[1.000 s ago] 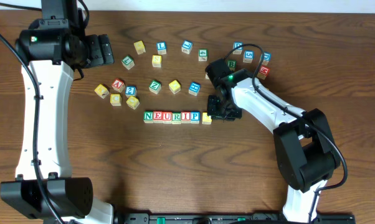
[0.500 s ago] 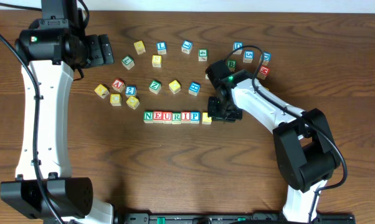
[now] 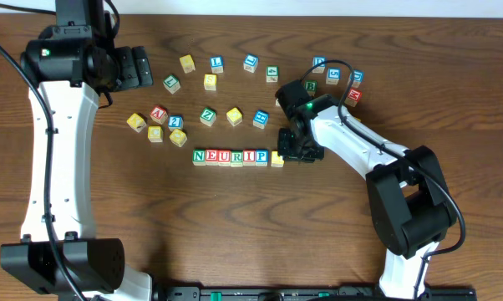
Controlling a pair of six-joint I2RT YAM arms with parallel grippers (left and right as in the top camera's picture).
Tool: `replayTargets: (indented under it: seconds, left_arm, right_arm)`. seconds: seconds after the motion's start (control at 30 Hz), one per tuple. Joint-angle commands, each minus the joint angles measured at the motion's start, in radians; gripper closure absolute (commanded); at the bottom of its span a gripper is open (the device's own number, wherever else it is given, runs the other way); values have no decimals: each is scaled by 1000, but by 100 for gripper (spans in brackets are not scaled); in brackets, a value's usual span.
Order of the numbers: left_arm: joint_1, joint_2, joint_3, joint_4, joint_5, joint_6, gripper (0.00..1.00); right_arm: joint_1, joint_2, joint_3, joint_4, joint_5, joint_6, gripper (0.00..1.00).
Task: Spell out NEURIPS
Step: 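Push the S block against the P block with the open right gripper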
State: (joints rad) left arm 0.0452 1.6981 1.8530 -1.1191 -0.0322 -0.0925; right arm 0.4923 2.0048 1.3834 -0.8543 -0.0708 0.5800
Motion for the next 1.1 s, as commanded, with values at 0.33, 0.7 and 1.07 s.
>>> replayTargets:
  seconds: [0.33, 0.7, 1.07]
  left_arm:
    - [4, -3, 16, -2, -5, 6, 2]
    - [4, -3, 16, -2, -5, 6, 2]
    - [4, -3, 16, -2, -5, 6, 2]
  right_arm:
    - [7, -6, -19, -5, -3, -12, 73]
    - [8, -6, -19, 6, -18, -13, 73]
    - [28, -6, -19, 28, -19, -12, 73]
